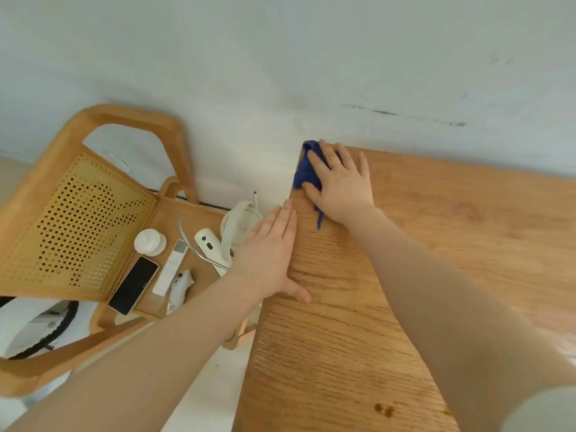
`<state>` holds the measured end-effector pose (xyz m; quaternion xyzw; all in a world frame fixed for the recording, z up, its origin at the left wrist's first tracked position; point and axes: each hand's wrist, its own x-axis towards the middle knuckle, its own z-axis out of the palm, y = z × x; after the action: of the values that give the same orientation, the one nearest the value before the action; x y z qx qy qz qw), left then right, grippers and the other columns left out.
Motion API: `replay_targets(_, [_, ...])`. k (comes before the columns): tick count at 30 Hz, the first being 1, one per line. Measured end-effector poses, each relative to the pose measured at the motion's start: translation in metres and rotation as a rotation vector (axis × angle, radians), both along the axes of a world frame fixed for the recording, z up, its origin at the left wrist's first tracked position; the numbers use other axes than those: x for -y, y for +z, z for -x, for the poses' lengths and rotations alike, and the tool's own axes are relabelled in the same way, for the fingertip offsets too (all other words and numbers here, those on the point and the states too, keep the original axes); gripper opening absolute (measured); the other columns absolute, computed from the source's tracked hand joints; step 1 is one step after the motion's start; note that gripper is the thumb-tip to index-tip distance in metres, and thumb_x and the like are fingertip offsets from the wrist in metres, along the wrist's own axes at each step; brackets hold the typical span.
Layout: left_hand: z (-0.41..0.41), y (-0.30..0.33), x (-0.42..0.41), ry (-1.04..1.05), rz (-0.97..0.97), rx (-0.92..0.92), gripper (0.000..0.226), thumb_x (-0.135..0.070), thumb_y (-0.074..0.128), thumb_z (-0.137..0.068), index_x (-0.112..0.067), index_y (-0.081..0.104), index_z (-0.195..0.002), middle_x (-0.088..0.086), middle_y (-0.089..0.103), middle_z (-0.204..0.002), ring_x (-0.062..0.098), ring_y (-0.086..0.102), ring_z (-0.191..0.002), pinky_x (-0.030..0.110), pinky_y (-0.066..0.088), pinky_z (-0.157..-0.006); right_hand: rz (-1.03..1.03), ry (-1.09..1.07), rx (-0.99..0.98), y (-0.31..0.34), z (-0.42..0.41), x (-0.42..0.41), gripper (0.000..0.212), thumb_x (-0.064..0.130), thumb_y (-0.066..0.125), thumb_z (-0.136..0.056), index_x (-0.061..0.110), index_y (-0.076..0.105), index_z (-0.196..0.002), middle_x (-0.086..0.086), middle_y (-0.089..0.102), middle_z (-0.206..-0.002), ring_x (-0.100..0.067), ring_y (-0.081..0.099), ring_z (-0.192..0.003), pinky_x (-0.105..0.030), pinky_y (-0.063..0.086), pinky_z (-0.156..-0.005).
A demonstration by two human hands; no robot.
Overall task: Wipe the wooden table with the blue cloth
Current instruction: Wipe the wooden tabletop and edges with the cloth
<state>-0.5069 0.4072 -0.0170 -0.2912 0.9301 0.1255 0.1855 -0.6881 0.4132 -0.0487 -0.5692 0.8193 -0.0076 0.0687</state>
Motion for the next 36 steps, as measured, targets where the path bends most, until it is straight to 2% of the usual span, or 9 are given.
replay_targets(2, [0.001, -0.001, 0.003, -0.008, -0.062, -0.016, 0.145, -0.073, 0.069, -0.050, -0.006, -0.015, -0.146, 0.007, -0.023, -0.155, 0.020, -0.008, -0.145, 0.027, 0.000, -0.115, 0.005, -0.109, -0.011, 0.000, 0.009, 0.016, 0.058, 0.049, 0.029, -0.094, 0.026, 0.018, -0.146, 0.003, 0.006, -0.157, -0.025, -0.001, -0.143, -0.053, 0.000, -0.113])
replay_targets(5, [-0.002, 0.000, 0.003, 0.012, -0.136, -0.049, 0.145, -0.070, 0.073, -0.049, -0.007, -0.014, -0.147, 0.006, -0.023, -0.155, 0.019, -0.006, -0.145, 0.027, 0.003, -0.115, 0.047, -0.029, -0.081, 0.004, -0.002, 0.004, 0.054, 0.041, 0.029, -0.097, 0.016, 0.025, -0.145, 0.002, 0.008, -0.157, -0.022, -0.001, -0.143, -0.046, -0.002, -0.114])
replay_targets(12, [0.001, -0.001, 0.006, 0.012, -0.152, -0.101, 0.147, -0.069, 0.076, -0.045, -0.009, -0.010, -0.148, 0.005, -0.021, -0.156, 0.020, -0.001, -0.145, 0.032, 0.013, -0.117, 0.088, 0.213, -0.001, 0.001, -0.024, -0.052, 0.050, 0.038, 0.028, -0.093, 0.021, 0.041, -0.138, -0.002, 0.037, -0.147, -0.023, 0.030, -0.137, -0.039, 0.028, -0.106])
replay_targets(17, [-0.001, -0.007, 0.007, -0.006, -0.144, -0.082, 0.144, -0.071, 0.071, -0.052, -0.008, -0.017, -0.146, 0.005, -0.027, -0.154, 0.018, -0.008, -0.145, 0.028, 0.003, -0.116, 0.089, -0.122, 0.018, 0.000, 0.019, 0.002, 0.044, 0.034, 0.029, -0.099, 0.027, 0.031, -0.142, 0.004, 0.019, -0.154, -0.019, 0.012, -0.142, -0.037, 0.014, -0.111])
replay_targets(20, [-0.003, -0.006, 0.006, -0.007, -0.143, -0.068, 0.144, -0.072, 0.070, -0.052, -0.007, -0.017, -0.146, 0.006, -0.028, -0.153, 0.019, -0.009, -0.145, 0.029, 0.004, -0.116, 0.088, -0.173, 0.019, 0.001, 0.017, 0.006, 0.044, 0.034, 0.027, -0.099, 0.025, 0.030, -0.142, 0.003, 0.017, -0.155, -0.020, 0.009, -0.143, -0.037, 0.011, -0.112])
replay_targets(25, [0.000, -0.001, 0.003, 0.003, -0.146, -0.077, 0.145, -0.070, 0.072, -0.050, -0.006, -0.014, -0.147, 0.008, -0.023, -0.155, 0.020, -0.006, -0.145, 0.030, 0.007, -0.116, 0.143, 0.113, 0.026, 0.003, -0.037, -0.066, 0.048, 0.039, 0.030, -0.094, 0.021, 0.043, -0.136, -0.002, 0.034, -0.149, -0.025, 0.026, -0.139, -0.040, 0.024, -0.107])
replay_targets(29, [0.002, 0.002, 0.005, 0.006, -0.151, -0.057, 0.145, -0.069, 0.074, -0.050, -0.006, -0.015, -0.146, 0.007, -0.024, -0.155, 0.020, -0.006, -0.145, 0.030, 0.009, -0.116, 0.076, 0.335, 0.049, 0.002, -0.018, -0.078, 0.050, 0.041, 0.027, -0.093, 0.022, 0.044, -0.136, -0.002, 0.036, -0.148, -0.025, 0.029, -0.137, -0.042, 0.030, -0.105])
replay_targets(34, [0.004, 0.004, 0.003, -0.004, -0.106, 0.004, 0.146, -0.071, 0.072, -0.049, -0.007, -0.016, -0.146, 0.007, -0.023, -0.155, 0.020, -0.002, -0.145, 0.032, 0.013, -0.116, 0.129, -0.178, 0.100, -0.002, 0.036, -0.024, 0.044, 0.040, 0.030, -0.098, 0.029, 0.033, -0.141, 0.005, 0.020, -0.154, -0.019, 0.009, -0.143, -0.041, 0.016, -0.112])
replay_targets(36, [0.003, 0.006, 0.002, -0.002, -0.106, 0.022, 0.146, -0.073, 0.071, -0.050, -0.008, -0.018, -0.146, 0.005, -0.025, -0.154, 0.020, -0.001, -0.145, 0.032, 0.014, -0.116, 0.125, -0.246, 0.143, 0.000, 0.040, -0.014, 0.044, 0.039, 0.028, -0.099, 0.029, 0.032, -0.142, 0.005, 0.016, -0.155, -0.019, 0.006, -0.143, -0.039, 0.012, -0.113])
